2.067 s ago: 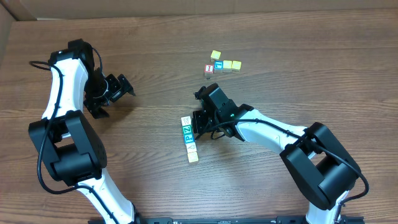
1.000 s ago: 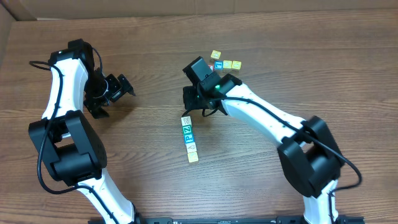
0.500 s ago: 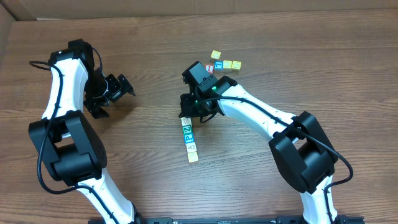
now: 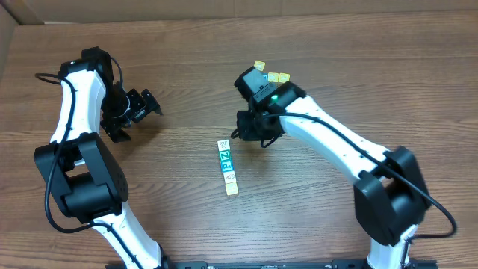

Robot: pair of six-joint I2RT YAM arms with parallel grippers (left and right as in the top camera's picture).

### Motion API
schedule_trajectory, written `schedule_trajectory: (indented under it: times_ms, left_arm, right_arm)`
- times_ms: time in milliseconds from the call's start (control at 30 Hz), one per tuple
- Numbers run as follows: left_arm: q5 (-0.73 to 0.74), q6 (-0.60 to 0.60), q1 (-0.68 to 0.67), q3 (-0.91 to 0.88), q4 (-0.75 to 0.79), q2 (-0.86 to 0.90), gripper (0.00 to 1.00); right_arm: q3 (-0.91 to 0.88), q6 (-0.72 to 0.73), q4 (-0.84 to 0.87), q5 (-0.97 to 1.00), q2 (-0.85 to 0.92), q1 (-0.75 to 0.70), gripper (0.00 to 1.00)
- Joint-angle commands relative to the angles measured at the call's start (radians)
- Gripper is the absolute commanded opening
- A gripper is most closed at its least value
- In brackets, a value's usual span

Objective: Flip 5 blocks

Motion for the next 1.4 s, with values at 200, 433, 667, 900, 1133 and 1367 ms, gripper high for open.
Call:
schedule_trajectory:
  times_ms: [200, 433, 667, 900, 1133, 1367]
  left_arm:
    - [0.003, 0.016, -0.01, 0.018, 0.001, -0.003, 1.0]
    - [0.003, 0.015, -0.01, 0.018, 0.001, -0.003, 1.0]
    - [0.003, 0.016, -0.01, 0.018, 0.001, -0.003, 1.0]
    - [0.003, 0.016, -0.01, 0.018, 0.001, -0.003, 1.0]
    - [0.003, 0.016, -0.01, 0.018, 0.001, -0.003, 1.0]
    - [0.003, 0.015, -0.01, 0.018, 0.001, -0.003, 1.0]
  right_arm:
    - [-0.072, 0.034, 0.185, 0.082, 0.009, 0.014, 0.09]
    - [-0.114, 0.035, 0.314, 0.09, 0.098, 0.024, 0.04]
    - [-0.114, 0.035, 0.338, 0.087, 0.145, 0.049, 0.04]
    - [-0.114, 0.035, 0.317, 0.014, 0.145, 0.06, 0.04]
    - [-0.114, 0.034, 0.318, 0.014, 0.145, 0.079, 0.04]
    - [-0.114, 0.034, 0.322, 0.015, 0.145, 0.086, 0.04]
